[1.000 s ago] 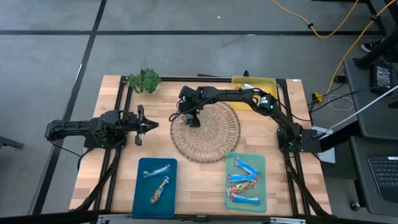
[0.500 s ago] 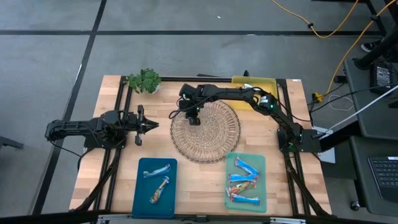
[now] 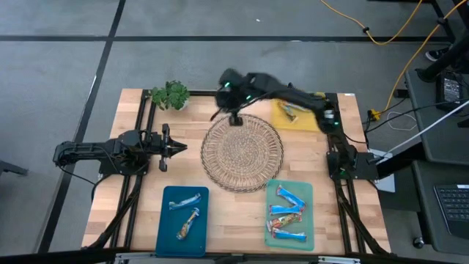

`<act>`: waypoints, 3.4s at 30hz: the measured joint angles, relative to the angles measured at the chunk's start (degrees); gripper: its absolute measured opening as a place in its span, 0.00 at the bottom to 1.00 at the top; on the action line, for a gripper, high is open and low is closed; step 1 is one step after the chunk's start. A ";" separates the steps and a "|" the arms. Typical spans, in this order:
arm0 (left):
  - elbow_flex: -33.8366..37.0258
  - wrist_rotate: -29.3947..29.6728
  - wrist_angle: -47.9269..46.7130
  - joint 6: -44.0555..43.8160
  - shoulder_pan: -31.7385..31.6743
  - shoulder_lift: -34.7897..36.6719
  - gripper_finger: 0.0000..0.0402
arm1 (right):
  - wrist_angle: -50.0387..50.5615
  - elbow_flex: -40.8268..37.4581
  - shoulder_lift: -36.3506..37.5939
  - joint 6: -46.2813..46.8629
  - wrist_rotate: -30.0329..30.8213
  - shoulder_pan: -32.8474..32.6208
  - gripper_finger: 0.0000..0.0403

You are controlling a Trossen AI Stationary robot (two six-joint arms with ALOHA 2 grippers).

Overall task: Pick and place Granola Bars by type
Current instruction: Put the yellow granola bar into the yellow bin, then return to Home Position

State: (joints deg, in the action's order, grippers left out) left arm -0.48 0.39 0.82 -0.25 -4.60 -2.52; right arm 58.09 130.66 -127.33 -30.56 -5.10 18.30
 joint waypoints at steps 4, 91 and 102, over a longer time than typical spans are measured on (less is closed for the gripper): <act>0.01 0.01 0.12 0.00 -0.01 0.01 0.08 | 5.18 -0.01 5.85 2.75 -1.63 3.49 0.02; 0.01 0.01 0.26 0.00 0.00 0.00 0.08 | -82.23 -123.61 119.80 43.40 -3.48 -17.02 0.27; 0.01 0.10 0.35 0.00 0.00 -0.10 0.08 | -72.64 -130.29 125.58 32.05 -2.75 -17.00 0.26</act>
State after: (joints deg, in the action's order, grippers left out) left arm -0.47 0.49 1.17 -0.25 -4.60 -2.62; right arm -14.55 0.36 -1.75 1.49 -7.85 1.30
